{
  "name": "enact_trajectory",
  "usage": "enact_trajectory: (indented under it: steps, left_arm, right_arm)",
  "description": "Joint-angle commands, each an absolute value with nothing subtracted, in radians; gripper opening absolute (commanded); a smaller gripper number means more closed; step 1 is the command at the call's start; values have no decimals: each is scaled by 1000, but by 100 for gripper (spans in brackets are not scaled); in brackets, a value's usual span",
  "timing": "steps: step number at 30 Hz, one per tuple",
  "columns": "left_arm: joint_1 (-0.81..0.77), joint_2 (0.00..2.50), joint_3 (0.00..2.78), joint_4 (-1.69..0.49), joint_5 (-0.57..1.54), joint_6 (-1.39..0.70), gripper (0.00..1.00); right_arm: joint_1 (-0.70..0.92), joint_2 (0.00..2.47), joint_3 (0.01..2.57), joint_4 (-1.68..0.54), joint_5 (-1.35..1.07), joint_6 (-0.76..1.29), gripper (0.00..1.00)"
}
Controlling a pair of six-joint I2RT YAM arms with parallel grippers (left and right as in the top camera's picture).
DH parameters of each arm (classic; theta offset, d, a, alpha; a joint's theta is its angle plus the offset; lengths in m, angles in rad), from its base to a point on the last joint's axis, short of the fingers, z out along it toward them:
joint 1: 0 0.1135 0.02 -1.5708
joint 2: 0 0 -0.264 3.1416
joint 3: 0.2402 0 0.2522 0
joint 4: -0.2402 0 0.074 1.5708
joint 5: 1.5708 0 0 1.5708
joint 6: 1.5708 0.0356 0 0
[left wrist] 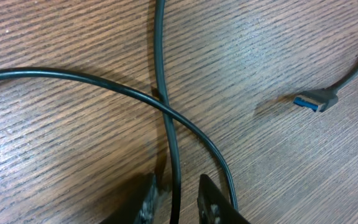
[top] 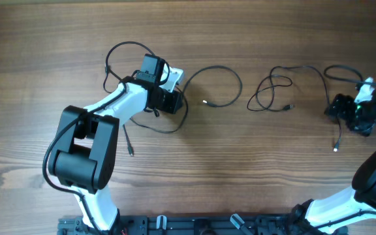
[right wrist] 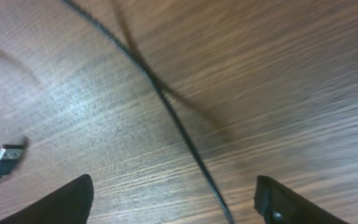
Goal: Untangle cables
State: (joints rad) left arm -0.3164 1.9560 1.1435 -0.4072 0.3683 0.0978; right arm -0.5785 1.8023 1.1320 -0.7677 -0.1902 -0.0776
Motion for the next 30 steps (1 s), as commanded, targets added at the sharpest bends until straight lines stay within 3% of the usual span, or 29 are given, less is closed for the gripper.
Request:
enact_trajectory:
  steps: [1, 2, 3, 7, 8, 13, 17, 20, 22, 26, 30]
  left_arm:
    - [-319, 1973, 1132, -407, 351, 88, 24]
    - [-319, 1973, 1132, -407, 351, 88, 24]
    - [-319, 1973, 1132, -407, 351, 88, 24]
    - [-319, 1973, 1132, -408, 351, 88, 25]
    - [-319, 1973, 1132, -408, 351, 88, 24]
    - [-319, 1973, 1132, -406, 351, 88, 24]
    - [-319, 1973, 1132, -392, 351, 88, 24]
    - [-319, 1973, 1132, -392, 351, 88, 24]
    - [-319, 1973, 1132, -392, 351, 88, 24]
    - [-319, 1973, 1132, -392, 351, 88, 24]
    - [-319, 1973, 1132, -392, 351, 88, 24]
  right_arm:
    - [-575, 1797, 1045, -729, -237, -52, 78]
    - [-575, 1797, 1028, -724, -234, -28, 75]
    - [-575, 1797, 1020, -733, -234, 10, 64]
    - [-575, 1794, 1037, -754, -323, 37, 7]
    - [-575, 1788, 1058, -770, -373, 36, 4]
    - [-570, 1676, 1201, -787, -799, 96, 5]
    - [-476, 1562, 1206, -691, -821, 197, 5]
    - [-342, 1539, 1206, -622, -706, 247, 5]
    - [-196, 1554, 1205, -603, -452, 267, 4]
    - [-7, 1614, 1205, -581, -165, 308, 4]
    - [22, 1723, 1204, -603, -112, 369, 4]
